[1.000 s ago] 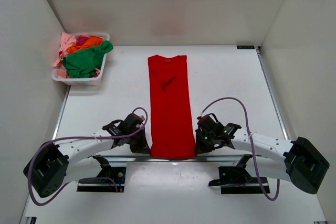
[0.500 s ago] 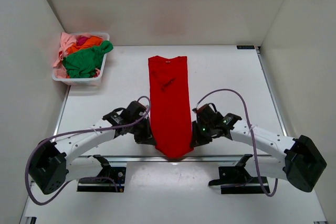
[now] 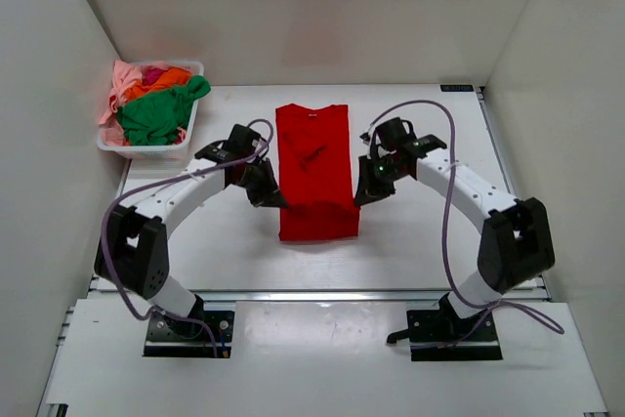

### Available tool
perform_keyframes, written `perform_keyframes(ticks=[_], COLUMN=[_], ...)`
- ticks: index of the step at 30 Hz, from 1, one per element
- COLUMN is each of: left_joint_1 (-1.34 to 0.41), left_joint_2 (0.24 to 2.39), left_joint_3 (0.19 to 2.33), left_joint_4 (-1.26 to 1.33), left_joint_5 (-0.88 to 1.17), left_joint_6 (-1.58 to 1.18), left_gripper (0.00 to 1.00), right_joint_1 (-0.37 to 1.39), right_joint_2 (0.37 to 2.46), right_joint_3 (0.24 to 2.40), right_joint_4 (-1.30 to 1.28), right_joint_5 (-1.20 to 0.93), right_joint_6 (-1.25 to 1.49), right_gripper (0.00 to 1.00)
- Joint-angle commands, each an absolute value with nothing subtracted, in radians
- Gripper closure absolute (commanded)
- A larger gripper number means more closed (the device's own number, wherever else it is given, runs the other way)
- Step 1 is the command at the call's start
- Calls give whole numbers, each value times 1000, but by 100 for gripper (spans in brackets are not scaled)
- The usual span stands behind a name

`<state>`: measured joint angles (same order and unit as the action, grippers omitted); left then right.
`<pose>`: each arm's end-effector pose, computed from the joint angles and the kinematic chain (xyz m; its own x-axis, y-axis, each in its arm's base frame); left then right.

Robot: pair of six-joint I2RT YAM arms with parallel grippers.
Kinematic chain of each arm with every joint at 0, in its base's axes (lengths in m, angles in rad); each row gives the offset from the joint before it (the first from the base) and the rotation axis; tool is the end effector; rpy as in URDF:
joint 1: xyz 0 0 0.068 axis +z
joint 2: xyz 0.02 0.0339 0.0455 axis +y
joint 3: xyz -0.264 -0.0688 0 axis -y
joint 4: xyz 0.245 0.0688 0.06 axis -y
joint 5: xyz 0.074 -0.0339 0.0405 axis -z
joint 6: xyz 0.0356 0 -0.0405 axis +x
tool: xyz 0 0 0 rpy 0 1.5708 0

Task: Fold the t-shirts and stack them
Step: Fold the folded rectangular tshirt in 1/3 of the way

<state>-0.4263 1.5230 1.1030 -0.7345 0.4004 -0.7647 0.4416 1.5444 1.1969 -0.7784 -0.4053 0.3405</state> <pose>0.2663 -0.1362 0.2344 -0.9639 -0.2625 -0.0450 -0.1982 0.8198 -0.5372 0.2740 0.1451 0.2541 -0.9516 -0.1104 -0.2868 -0.2423 0.8436 0.4792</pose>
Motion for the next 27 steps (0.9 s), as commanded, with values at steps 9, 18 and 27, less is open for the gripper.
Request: perform_keyframes(ticks=[9, 18, 27], left_joint_1=[-311, -268, -235], left_joint_2=[1724, 1882, 2026], left_joint_3=[1365, 1494, 1591], left_joint_4=[-739, -735, -608], left_joint_5=[387, 356, 340], left_joint_6=[-750, -738, -779], left_gripper=[100, 100, 49], right_joint_1=[333, 310, 290], right_joint_2=[1863, 2029, 2115], right_joint_3=[1618, 1781, 1894], right_joint_4=[-919, -931, -839], right_joint_5=[-425, -454, -408], right_joint_6=[184, 178, 212], right_gripper=[100, 100, 72])
